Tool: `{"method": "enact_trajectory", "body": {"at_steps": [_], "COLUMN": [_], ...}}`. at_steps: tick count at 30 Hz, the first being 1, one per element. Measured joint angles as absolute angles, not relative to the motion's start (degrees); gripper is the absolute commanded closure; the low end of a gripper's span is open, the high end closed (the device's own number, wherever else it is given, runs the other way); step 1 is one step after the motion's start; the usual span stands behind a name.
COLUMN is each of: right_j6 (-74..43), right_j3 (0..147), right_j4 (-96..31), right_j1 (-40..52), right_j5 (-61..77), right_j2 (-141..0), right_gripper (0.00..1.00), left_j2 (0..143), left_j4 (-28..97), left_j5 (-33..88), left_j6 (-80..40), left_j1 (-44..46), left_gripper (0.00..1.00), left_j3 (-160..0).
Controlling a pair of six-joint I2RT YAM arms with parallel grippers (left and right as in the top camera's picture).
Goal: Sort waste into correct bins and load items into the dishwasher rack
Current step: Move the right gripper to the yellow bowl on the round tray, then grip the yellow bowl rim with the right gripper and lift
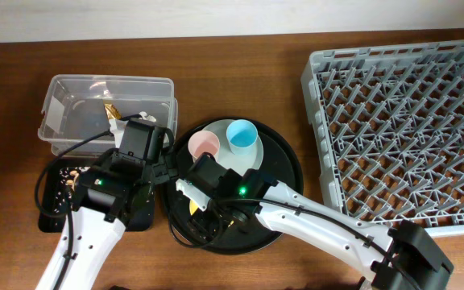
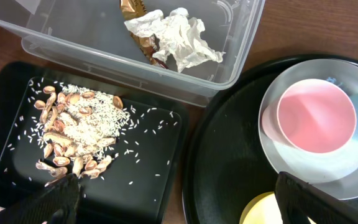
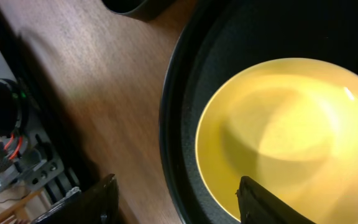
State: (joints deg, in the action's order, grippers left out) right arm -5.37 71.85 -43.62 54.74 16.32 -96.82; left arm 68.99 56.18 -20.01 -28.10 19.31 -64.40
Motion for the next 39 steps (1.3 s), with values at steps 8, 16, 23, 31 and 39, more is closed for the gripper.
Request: {"method": "enact_trajectory", "body": {"at_steps": [8, 16, 23, 31, 39], "right_j6": [-5.32, -5.41, -5.39, -5.41, -5.93], "right_j3": [68.07, 63.90, 59.20, 55.18, 55.09], "right_j4": [-38.52, -32.40, -23.29, -18.76, -16.84], "right_j1": [54.74, 54.74, 54.74, 54.74, 54.76], "right_j5": [14.74, 14.41, 14.41, 14.41, 14.44], "right_j2": [-96.82, -96.82, -96.82, -96.82, -97.84], "right_gripper": [0.43, 0.49, 0.60, 0.67, 0.67], "left_j2": [68.99, 68.99, 68.99, 68.99, 68.99], "left_j4": [56.18, 56.18, 56.16, 56.18, 56.18], "left_j5": [-20.01, -20.01, -20.01, -20.01, -20.01], "left_j6": [-28.10, -28.10, -28.10, -28.10, -28.10], "left_j1": [19.31, 19.31, 19.31, 19.31, 19.31], "left_gripper": [0.01, 0.01, 0.01, 0.01, 0.01], "left_j3": [-64.40, -64.40, -64.40, -64.40, -64.40]}}
